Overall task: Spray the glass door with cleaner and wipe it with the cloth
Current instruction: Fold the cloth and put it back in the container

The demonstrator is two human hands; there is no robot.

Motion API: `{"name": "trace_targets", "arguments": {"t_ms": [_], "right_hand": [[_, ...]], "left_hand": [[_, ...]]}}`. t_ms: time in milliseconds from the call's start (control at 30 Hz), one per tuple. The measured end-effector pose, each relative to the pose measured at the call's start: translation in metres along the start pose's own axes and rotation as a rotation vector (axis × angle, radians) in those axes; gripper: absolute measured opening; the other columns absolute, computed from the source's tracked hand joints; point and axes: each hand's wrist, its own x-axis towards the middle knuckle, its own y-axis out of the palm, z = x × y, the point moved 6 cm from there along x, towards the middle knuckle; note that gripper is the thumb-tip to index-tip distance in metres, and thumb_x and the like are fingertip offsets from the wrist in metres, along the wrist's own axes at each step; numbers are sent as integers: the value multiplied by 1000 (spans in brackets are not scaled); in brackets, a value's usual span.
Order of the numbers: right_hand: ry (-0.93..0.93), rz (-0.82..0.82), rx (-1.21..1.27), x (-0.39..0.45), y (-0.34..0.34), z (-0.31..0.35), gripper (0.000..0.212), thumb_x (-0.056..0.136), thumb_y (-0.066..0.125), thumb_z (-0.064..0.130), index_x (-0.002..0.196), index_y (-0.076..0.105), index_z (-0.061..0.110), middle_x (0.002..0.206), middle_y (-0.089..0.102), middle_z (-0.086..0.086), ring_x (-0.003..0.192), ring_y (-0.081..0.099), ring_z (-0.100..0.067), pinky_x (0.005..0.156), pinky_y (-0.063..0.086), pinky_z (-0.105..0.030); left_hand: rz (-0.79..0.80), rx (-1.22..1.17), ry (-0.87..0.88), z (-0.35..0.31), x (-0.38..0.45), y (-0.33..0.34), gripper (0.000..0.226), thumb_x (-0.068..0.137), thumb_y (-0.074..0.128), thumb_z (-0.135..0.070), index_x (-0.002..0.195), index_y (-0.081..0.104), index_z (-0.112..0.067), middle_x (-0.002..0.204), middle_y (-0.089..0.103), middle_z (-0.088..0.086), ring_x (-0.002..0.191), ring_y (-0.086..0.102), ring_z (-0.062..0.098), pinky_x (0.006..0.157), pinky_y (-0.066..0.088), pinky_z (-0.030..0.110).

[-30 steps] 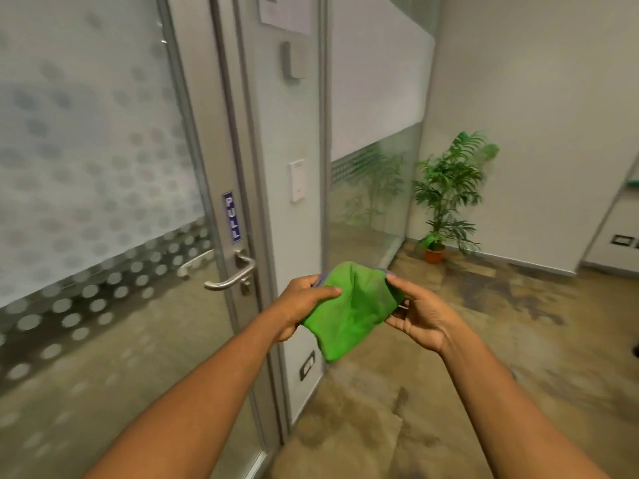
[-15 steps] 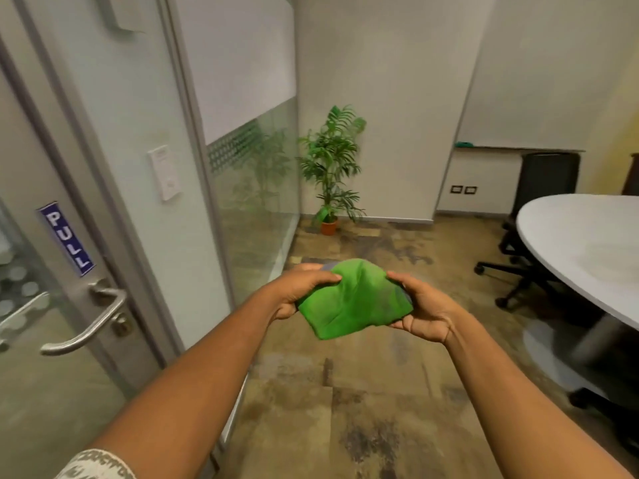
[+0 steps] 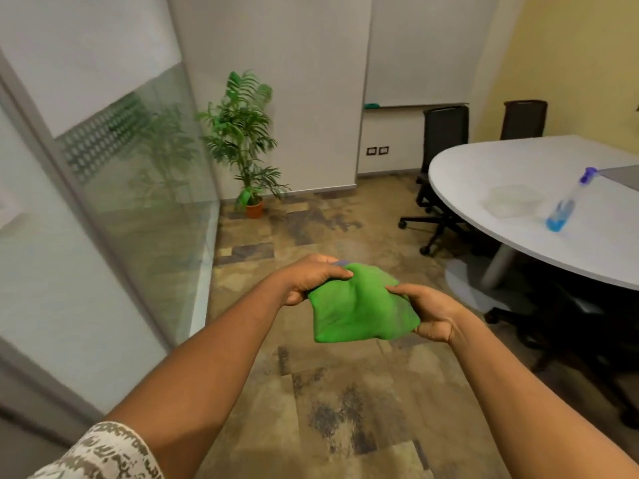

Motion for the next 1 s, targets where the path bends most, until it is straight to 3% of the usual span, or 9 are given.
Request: {"name": "trace_targets", "arguments": {"t_ms": [167,233,333,467,667,767,867,933,1000], "right_hand": [[-125,28,66,9,-57,40,53,84,56,-6,135,59,8,133,62,-22,116,65,-38,90,57,-51],[-84,67,63,13,-80,51,52,85,60,-4,135,60,11,136,60,-22,122,61,-39,95,54,-51],[6,43,92,17,-116,67,57,77,78,7,132,63,6,132,63,-22,119,64,-36,97,53,-50],[21,-97,138,28,-163,97,43,87,67,18,126,66,1,124,68,-20,108,70,-32,92,57,-49],[105,-268,26,47,-228,124,45,76,72,15,118,70,0,122,69,-21,103,71,-33,91,57,-49],[192,-327,-69,58,-257,132,35,71,73,20,102,73,4,100,75,-15,79,73,-26,73,60,-35],[228,-382,-194,68,-277,148,17,81,62,27,88,66,12,83,59,-9,63,50,-18,55,33,-26],[128,-443,-183,79,-292,168,21,85,59,21,100,68,9,91,61,-16,69,53,-23,58,39,-29],[-54,-492,-90,88,-302,193,27,87,55,7,111,67,3,98,66,-25,80,62,-32,78,54,-39]], "left_hand": [[20,47,14,-20,67,23,29,95,66,-10,123,69,-2,102,76,10,79,73,15,73,61,25],[32,63,17,-29,96,35,28,94,67,-9,121,70,-4,98,77,9,76,74,14,68,61,24],[65,91,19,-39,134,53,19,94,67,-8,112,73,-11,102,76,10,81,73,16,77,61,27],[93,90,36,-56,183,74,28,94,69,-10,121,71,-8,114,75,15,92,72,21,83,59,30],[133,90,22,-74,250,101,24,93,71,-12,117,73,-9,110,76,15,88,74,20,77,61,28],[173,99,2,-79,288,111,17,92,71,-11,109,76,-12,102,79,11,83,76,17,70,60,26],[205,111,10,-90,328,119,12,92,71,-12,101,78,-15,95,80,8,80,76,15,66,59,25],[221,136,35,-101,360,121,13,92,71,-12,103,78,-13,93,80,7,77,76,14,65,59,24],[238,145,56,-114,390,122,15,92,71,-12,106,76,-10,92,79,7,75,75,13,65,59,24]]}}
